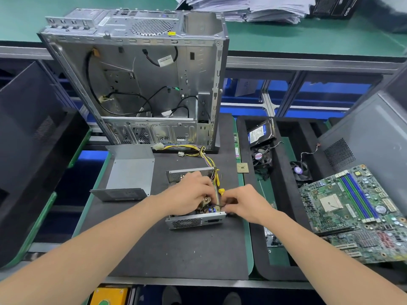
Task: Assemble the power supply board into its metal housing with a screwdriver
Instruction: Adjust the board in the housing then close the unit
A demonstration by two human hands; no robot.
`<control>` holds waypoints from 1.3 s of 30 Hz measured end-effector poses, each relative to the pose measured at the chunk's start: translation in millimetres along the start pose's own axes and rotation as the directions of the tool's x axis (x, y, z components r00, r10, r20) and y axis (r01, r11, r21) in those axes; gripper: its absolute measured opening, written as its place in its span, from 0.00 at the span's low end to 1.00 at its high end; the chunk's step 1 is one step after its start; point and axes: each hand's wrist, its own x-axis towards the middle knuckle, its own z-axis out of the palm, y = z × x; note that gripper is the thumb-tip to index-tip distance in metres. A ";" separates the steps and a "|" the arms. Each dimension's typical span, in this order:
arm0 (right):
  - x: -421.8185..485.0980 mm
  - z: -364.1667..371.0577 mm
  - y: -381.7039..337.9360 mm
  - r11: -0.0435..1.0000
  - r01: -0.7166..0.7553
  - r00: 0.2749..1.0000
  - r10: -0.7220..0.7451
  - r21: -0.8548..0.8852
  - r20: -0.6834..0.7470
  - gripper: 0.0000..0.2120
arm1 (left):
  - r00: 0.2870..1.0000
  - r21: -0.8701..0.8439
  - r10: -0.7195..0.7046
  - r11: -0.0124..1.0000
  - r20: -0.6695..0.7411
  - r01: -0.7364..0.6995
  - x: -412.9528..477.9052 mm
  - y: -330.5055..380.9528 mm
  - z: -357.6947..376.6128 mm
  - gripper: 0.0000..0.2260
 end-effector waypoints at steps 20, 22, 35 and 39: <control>1.0 20.9 7.7 0.987 0.018 0.994 0.000 0.163 -0.114 0.04 | 0.997 -0.114 0.067 0.991 0.036 -0.063 1.9 -21.6 3.3 0.16; 1.3 22.7 6.2 0.987 0.035 0.989 -0.011 0.159 -0.149 0.03 | 0.998 -0.118 0.037 0.992 -0.054 -0.043 -1.0 -18.9 6.2 0.13; -1.7 36.9 6.2 0.949 0.010 0.973 0.065 0.316 -0.224 0.12 | 0.914 0.224 -0.131 0.947 -0.385 0.230 -10.5 -12.2 18.8 0.17; -2.8 44.6 5.7 0.947 0.043 0.967 0.040 0.317 -0.251 0.15 | 0.915 0.202 -0.141 0.952 -0.377 0.230 -10.9 -12.1 19.0 0.15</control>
